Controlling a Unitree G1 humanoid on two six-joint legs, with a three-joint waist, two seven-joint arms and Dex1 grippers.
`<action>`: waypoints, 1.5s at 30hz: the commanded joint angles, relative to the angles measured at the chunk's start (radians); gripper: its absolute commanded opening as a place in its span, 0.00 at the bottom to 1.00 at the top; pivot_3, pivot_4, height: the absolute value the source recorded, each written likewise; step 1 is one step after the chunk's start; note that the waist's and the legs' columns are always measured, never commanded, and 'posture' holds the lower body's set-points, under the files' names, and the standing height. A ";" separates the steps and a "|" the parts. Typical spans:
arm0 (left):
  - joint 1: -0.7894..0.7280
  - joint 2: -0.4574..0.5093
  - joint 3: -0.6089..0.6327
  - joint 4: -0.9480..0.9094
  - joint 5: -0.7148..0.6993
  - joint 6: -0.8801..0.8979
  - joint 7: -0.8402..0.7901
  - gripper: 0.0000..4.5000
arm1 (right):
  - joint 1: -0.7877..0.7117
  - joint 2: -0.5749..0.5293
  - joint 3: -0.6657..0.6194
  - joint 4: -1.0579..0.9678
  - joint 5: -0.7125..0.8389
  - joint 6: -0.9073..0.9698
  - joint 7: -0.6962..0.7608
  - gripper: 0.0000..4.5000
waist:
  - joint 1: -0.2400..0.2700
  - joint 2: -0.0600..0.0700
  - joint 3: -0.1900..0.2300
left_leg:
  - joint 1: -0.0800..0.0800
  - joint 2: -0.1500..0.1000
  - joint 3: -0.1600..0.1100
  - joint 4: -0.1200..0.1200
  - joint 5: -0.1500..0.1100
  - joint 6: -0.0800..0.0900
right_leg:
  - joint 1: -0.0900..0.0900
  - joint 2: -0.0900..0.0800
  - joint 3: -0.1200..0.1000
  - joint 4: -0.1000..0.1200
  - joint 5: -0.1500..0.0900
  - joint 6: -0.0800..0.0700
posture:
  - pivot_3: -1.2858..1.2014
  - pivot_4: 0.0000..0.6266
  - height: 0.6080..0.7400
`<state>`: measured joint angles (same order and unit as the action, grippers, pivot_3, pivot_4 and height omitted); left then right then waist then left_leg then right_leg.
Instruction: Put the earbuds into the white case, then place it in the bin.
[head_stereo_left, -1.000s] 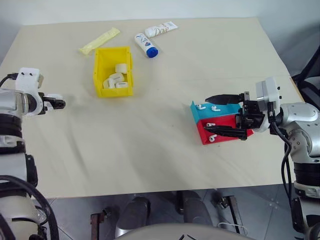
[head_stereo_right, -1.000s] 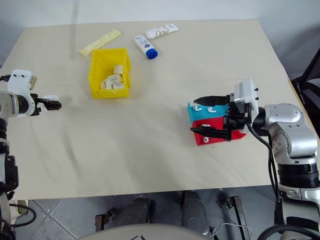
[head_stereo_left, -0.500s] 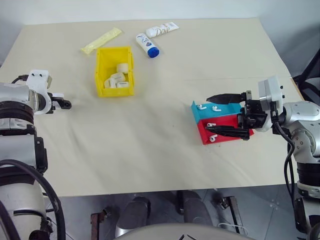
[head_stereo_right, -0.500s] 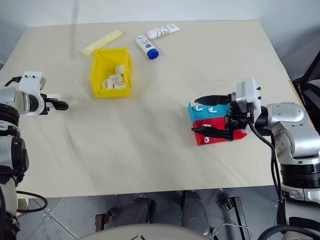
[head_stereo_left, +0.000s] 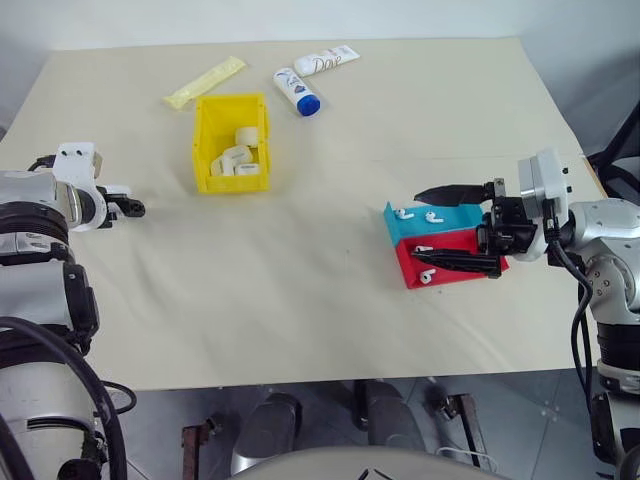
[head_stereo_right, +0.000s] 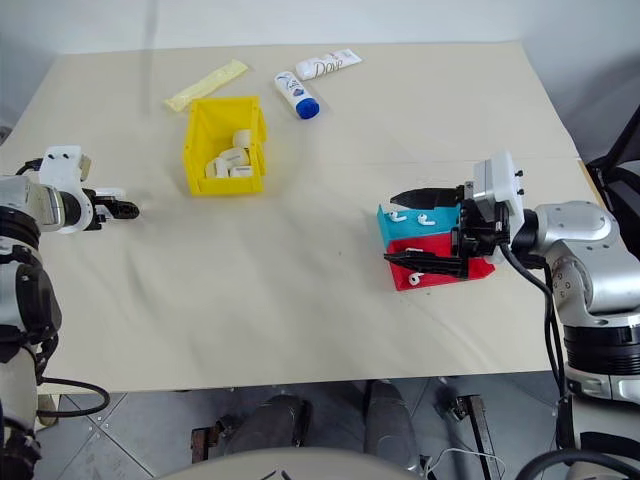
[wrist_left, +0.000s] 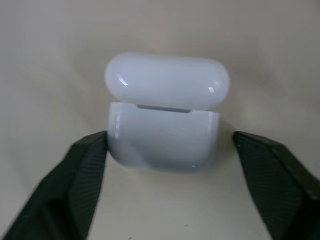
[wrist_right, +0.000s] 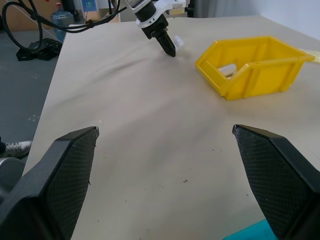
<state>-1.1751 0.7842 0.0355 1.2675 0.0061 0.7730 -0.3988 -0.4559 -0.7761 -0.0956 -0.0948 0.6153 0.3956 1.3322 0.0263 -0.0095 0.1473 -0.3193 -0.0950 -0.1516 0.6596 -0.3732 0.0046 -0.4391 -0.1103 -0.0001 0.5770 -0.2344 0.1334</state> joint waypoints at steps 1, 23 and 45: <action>-0.006 0.004 0.010 0.022 0.019 0.001 0.026 0.66 | -0.015 -0.018 -0.025 -0.029 0.018 0.004 -0.001 1.00 | -0.002 0.000 0.000 | 0.000 0.000 0.000 0.000 0.000 0.000 | 0.000 0.000 0.000 0.000 0.000 0.000 | 0.52 0.24 1.00; 0.319 0.173 -0.305 -0.544 0.128 0.117 -0.666 0.61 | -0.020 -0.027 -0.023 -0.030 0.013 0.021 -0.021 1.00 | -0.004 0.000 0.000 | 0.000 0.001 0.010 0.000 -0.002 0.003 | -0.003 0.000 0.003 0.002 0.000 0.000 | 0.52 0.24 1.00; 0.441 0.110 -0.330 -0.738 0.190 0.128 -0.671 0.61 | -0.013 -0.028 -0.036 -0.049 0.016 0.016 -0.047 1.00 | -0.012 0.030 -0.023 | 0.006 0.001 0.024 0.000 -0.006 0.009 | -0.003 0.000 0.010 0.002 0.000 0.001 | 0.52 0.24 1.00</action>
<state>-0.7924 0.9364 -0.3159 0.5537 0.2613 0.9067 -1.0841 -0.4623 -0.7938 -0.0942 -0.1050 0.6145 0.4178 1.2922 0.0138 0.0206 0.1239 -0.3135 -0.0937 -0.1281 0.6591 -0.3787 0.0140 -0.4426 -0.1108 0.0097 0.5788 -0.2343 0.1345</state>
